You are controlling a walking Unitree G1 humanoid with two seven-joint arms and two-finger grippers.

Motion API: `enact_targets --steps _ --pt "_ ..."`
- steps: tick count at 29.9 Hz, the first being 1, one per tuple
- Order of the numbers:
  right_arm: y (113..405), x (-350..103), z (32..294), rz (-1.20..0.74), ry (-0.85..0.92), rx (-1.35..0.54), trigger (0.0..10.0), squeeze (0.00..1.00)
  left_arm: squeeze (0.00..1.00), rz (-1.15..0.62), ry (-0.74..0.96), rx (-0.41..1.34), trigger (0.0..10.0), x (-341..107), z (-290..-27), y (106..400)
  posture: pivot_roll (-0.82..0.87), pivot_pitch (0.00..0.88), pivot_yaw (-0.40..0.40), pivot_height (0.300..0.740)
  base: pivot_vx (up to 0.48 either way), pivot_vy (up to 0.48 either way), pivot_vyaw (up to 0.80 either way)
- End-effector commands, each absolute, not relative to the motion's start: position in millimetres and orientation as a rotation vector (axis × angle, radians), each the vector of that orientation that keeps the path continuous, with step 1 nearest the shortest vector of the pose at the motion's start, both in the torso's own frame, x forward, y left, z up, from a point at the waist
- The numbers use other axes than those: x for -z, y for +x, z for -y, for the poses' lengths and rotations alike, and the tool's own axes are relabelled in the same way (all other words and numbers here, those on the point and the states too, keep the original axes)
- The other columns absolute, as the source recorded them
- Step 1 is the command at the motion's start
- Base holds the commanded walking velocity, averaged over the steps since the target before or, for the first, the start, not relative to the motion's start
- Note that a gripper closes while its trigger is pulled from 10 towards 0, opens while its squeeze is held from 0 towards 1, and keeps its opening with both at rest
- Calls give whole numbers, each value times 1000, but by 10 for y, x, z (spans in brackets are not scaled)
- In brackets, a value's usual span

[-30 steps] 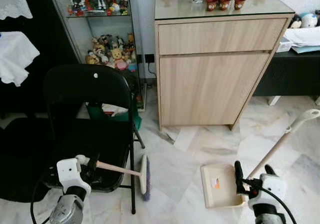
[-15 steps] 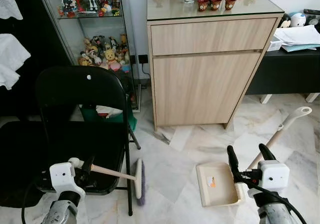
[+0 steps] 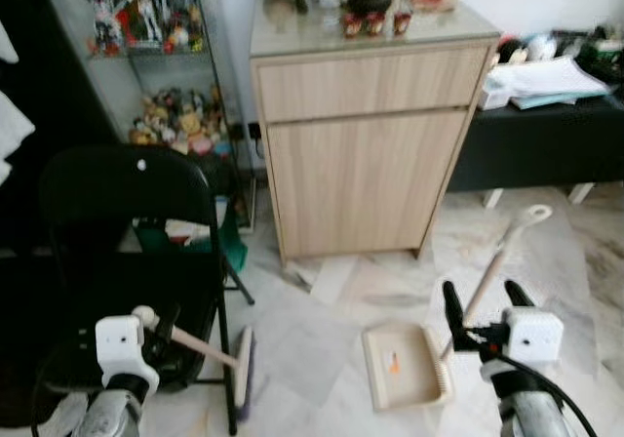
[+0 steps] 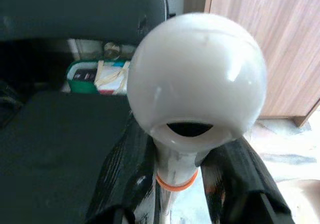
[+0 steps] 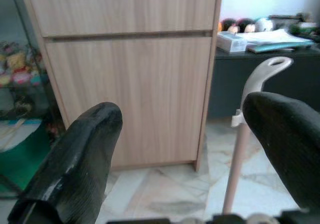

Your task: Sweep floor

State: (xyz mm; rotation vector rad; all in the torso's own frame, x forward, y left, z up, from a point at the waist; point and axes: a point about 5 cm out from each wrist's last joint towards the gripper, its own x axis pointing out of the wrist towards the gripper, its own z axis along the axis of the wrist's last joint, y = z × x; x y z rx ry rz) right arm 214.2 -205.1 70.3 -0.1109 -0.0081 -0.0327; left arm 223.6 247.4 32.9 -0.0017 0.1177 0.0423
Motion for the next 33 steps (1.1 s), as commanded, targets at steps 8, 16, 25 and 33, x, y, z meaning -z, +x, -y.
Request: enact_targets --steps 8,16,25,33 --pt "2182 -767 2030 23 -114 33 10000 0 0 -91 17 -59 10000 -414 -2506 2281 -85 33 79 740 0 -211 0" --pt "2199 -829 2042 36 -117 41 10000 0 0 -90 25 -59 10000 -426 -2481 2301 -91 47 79 740 0 -167 0" --pt "2247 -863 2034 46 -111 40 10000 0 0 -82 16 -64 10000 -433 -2462 2321 -85 56 74 740 0 -225 0" --pt "2274 -897 2007 53 -104 29 10000 0 0 -81 24 -63 10000 -437 -2454 2332 -86 63 71 740 0 0 0"
